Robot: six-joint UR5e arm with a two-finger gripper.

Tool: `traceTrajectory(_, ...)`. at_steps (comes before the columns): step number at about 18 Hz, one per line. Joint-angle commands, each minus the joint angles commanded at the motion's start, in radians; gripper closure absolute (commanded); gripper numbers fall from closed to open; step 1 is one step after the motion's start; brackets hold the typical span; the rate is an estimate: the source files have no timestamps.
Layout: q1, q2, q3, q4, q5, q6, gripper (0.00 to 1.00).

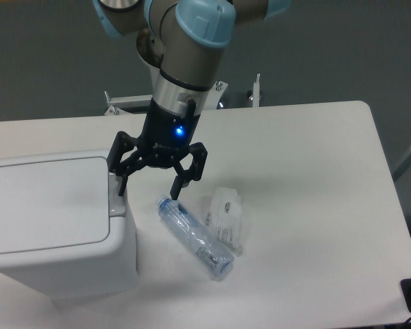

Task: Open the trash can
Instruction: 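Lower the gripper onto the white trash can lid's rear edge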

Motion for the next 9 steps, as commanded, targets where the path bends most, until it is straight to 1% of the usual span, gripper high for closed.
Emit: traceTrajectory(9,-0.003,-0.014,-0.003,0.005,0.0,0.0,0.0)
